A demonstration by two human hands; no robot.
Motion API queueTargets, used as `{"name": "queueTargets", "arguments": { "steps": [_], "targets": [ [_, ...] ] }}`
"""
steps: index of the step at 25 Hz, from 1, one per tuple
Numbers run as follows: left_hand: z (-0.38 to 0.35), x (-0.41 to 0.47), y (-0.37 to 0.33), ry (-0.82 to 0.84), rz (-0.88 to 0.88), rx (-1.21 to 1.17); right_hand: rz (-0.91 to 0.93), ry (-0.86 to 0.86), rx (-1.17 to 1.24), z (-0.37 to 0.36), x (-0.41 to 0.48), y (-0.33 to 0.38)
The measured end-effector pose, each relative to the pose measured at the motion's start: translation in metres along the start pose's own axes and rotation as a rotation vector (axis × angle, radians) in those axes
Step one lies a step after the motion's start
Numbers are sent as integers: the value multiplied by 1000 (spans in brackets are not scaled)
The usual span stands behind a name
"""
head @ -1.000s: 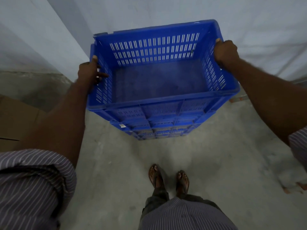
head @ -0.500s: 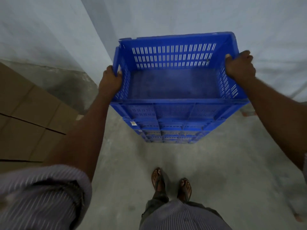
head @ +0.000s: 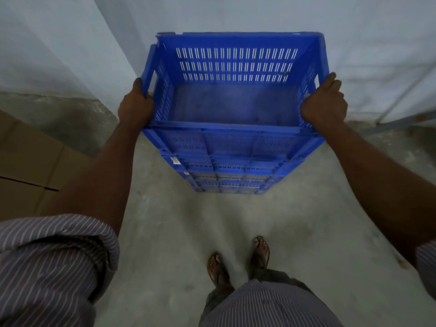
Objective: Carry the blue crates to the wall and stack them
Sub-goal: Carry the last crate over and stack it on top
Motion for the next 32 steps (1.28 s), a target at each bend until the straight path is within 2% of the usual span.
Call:
{"name": "queueTargets", "arguments": {
  "steps": [3, 8, 12, 14, 16, 18, 19, 20, 22, 24, 27, 30, 32],
  "targets": [
    [-1, 0, 0, 2, -30, 12, -21, 48, 44, 11, -3, 4],
    [3, -12, 0, -11, -13, -13, 56, -119, -77, -1, -57, 32],
    [1, -16, -2, -2, -34, 1, 59, 125, -221, 5, -62, 39],
    [3, -14, -4, 3, -132, 45, 165, 148, -217, 8, -42, 64],
    [1, -8, -5, 34, -214, 155, 418, 220, -131, -5, -26, 119],
    [-4, -3, -4, 76, -263, 287, 754, 410, -174, -33, -17, 181],
    [-5, 0, -2, 92, -270, 304, 845, 515, -236, -47, -14, 205],
    [-5, 7, 1, 114, -268, 285, 863, 611, -280, -67, -4, 223],
    [-7, 14, 7, 148, -274, 187, 763, 737, -406, -87, 15, 231],
    [-8, 13, 11, 137, -294, 121, 761, 729, -509, -98, 16, 228],
    [-9, 8, 11, 109, -303, 87, 903, 666, -629, -106, 23, 228],
    [-7, 10, 1, 111, -241, 98, 961, 745, -716, -98, 31, 234],
    [-7, 7, 0, 104, -217, 109, 978, 731, -720, -93, 22, 232]
  ]
}}
Point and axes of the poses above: each hand's wrist, its own x-axis towards the middle knuckle, its own z-axis out of the back of the hand, y = z × x, the point moved 1 cm from there along x, towards the middle knuckle, and after that the axes turned 14 degrees about -x, right-handed, at the moved point
